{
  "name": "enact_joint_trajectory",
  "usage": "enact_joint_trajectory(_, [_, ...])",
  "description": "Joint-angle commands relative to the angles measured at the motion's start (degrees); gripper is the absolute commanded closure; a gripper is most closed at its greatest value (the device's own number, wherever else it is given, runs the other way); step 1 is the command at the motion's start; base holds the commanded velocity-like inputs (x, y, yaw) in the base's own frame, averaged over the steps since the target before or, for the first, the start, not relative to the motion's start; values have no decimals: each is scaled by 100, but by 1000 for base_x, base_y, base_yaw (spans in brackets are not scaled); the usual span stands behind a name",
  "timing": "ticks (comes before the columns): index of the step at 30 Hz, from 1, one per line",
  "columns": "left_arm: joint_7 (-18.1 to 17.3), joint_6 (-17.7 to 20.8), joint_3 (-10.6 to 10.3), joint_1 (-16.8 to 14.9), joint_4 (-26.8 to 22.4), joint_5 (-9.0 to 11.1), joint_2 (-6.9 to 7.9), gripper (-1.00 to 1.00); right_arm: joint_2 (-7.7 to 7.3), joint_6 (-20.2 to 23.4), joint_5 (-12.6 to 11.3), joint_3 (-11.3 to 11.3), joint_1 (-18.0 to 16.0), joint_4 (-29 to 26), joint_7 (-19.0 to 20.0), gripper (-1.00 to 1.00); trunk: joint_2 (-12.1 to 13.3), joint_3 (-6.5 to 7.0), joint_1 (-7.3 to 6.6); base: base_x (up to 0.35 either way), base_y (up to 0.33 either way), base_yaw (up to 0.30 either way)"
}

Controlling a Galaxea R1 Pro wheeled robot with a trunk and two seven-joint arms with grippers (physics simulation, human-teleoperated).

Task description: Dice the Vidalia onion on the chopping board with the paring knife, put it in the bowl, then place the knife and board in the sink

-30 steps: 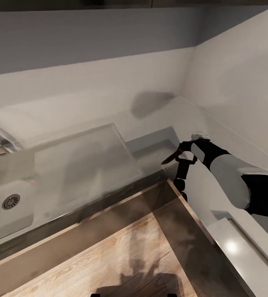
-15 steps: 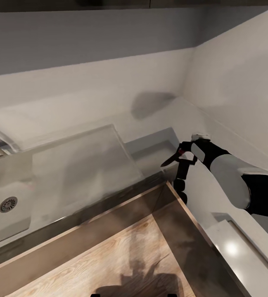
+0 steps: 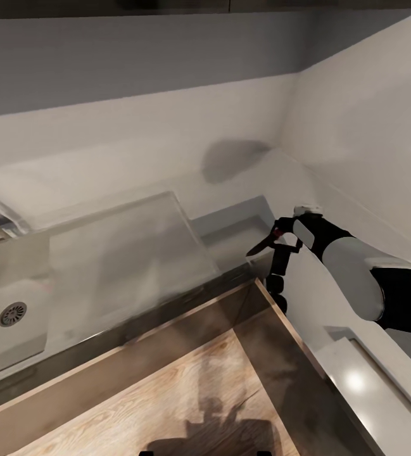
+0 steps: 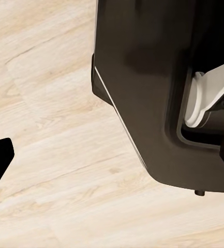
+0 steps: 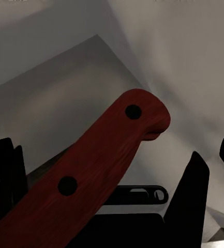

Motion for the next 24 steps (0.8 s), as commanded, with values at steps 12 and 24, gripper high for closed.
enact_joint_trajectory(12, [29, -12, -48, 1, 45, 50, 6, -100, -1, 45, -14, 49, 21, 195, -31, -100, -6, -1, 6, 0, 0, -139])
enact_joint_trajectory(24, [27, -12, -48, 1, 76, 50, 6, -100, -1, -17, -14, 54, 47, 191, -31, -100, -6, 26, 6, 0, 0, -216])
